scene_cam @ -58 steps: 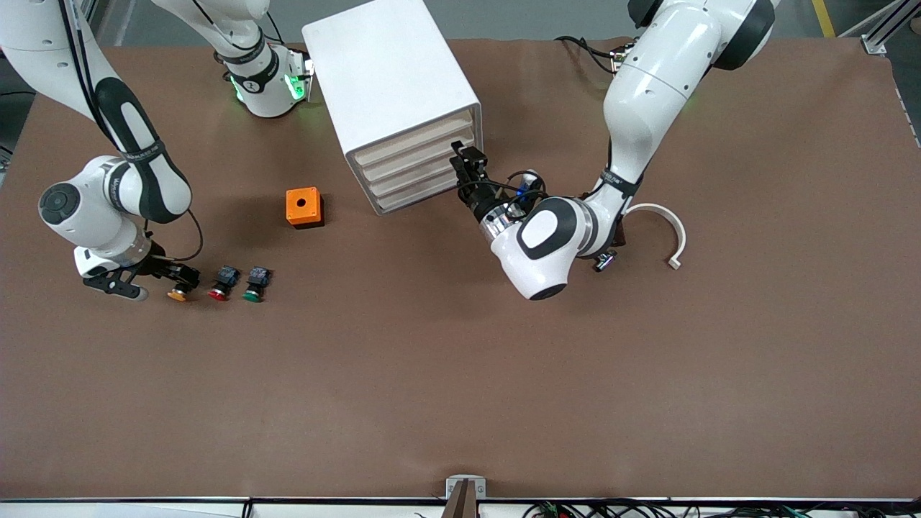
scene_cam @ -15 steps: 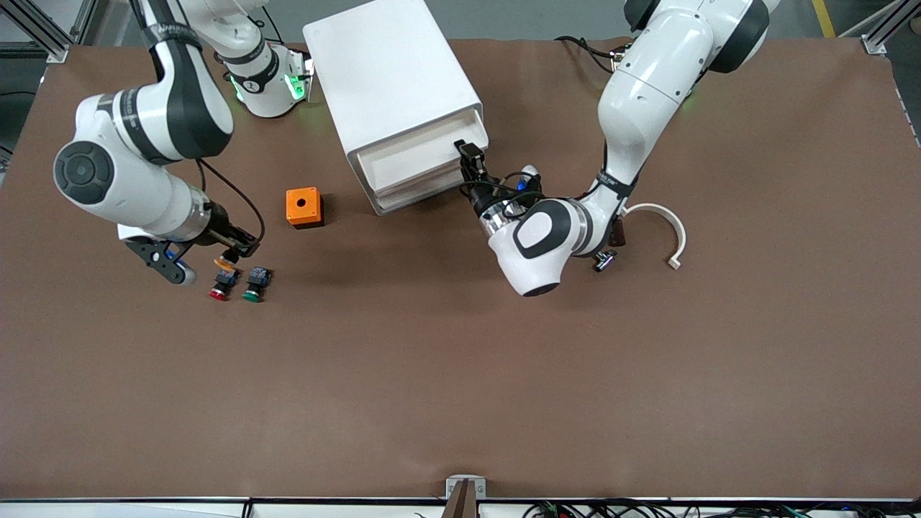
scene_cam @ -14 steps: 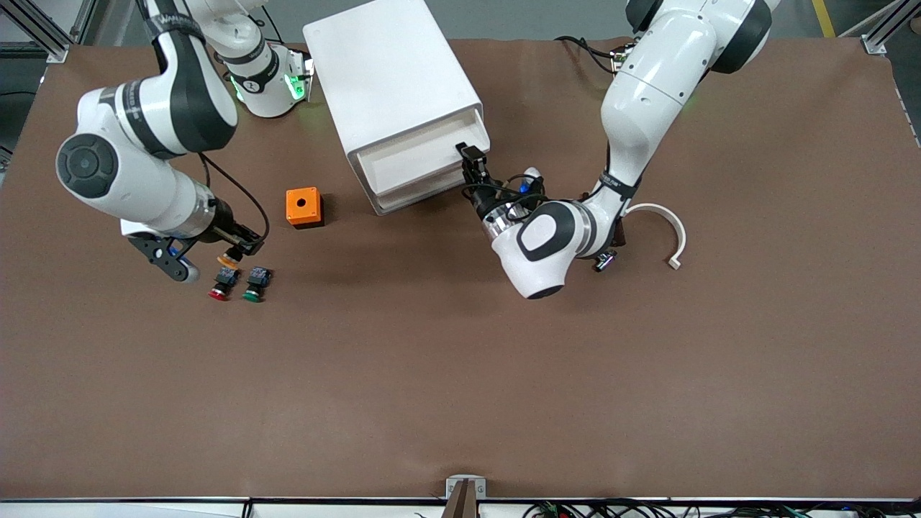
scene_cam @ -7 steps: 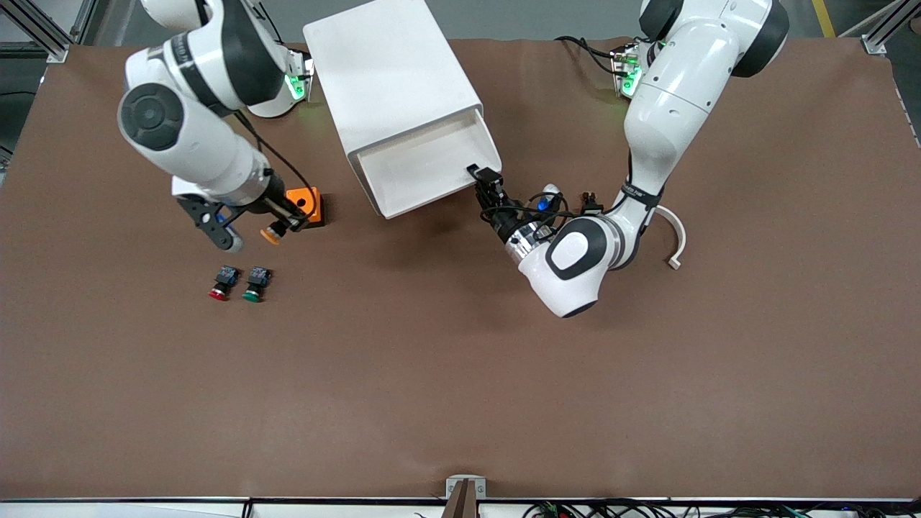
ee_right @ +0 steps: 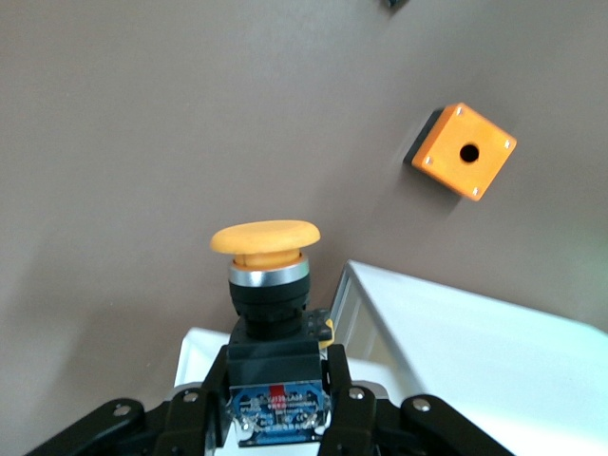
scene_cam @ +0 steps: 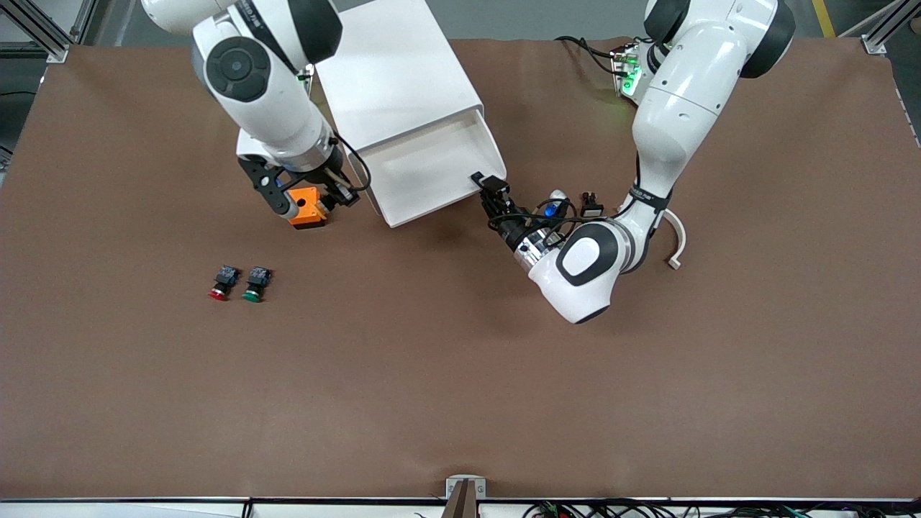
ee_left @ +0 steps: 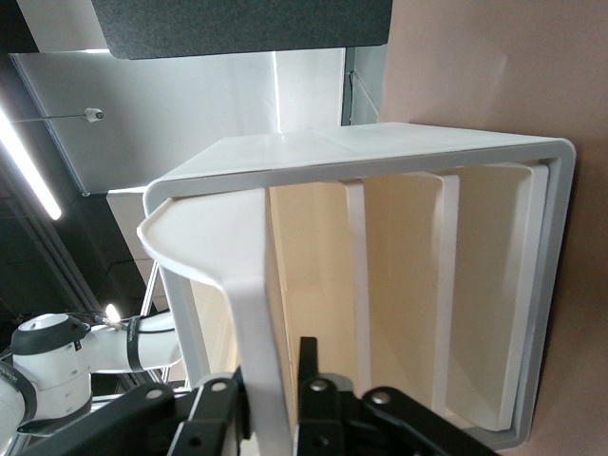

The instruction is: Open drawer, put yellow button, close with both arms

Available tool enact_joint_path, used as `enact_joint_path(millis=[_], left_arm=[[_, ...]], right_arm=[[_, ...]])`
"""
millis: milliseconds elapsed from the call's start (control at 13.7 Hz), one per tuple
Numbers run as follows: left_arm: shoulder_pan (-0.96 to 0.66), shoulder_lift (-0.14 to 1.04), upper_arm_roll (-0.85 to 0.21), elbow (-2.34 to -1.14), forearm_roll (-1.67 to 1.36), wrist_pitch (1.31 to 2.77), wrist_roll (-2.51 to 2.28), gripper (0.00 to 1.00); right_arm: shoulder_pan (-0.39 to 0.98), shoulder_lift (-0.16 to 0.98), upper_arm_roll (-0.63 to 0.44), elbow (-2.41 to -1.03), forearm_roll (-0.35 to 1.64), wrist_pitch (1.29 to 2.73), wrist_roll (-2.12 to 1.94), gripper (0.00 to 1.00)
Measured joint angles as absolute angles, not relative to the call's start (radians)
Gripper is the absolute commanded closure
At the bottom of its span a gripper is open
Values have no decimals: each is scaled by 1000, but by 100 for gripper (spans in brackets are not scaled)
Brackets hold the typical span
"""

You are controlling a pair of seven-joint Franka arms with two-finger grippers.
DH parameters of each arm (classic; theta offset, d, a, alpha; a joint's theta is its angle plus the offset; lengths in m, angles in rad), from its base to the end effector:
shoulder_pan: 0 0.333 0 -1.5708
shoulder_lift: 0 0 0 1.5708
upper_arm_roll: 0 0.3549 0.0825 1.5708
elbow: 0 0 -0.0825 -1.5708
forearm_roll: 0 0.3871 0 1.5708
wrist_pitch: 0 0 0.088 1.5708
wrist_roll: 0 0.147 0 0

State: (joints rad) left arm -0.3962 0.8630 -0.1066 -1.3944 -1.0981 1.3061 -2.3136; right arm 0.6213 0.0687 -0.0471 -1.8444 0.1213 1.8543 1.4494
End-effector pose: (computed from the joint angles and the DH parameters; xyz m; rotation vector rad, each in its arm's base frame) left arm 0.5236 -0.4359 0.2460 -0.9887 -1.7196 1.6084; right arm 0.4778 0.3265 0.4781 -2.8058 1.3772 0.1975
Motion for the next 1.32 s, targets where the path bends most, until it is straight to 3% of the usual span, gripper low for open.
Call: enact_joint_path(millis=[73, 220, 732, 1318], left_arm=[[-396, 864, -107, -1394, -1098, 1307, -2314, 64], [-396, 866, -106, -1394, -1098, 1314, -2314, 0], [-390, 871, -98, -1382, -1098, 1318, -2252, 0], [-372, 864, -103, -1237, -1098, 1317, -1962, 0]], right_arm=[[646, 69, -47, -1844, 121, 1864, 1485, 100], [688, 69, -47, -1845, 122, 1882, 1542, 100], [802, 97, -47, -1847, 122, 1970, 1708, 100], [919, 184, -47, -1828, 121, 2034, 1885, 100]])
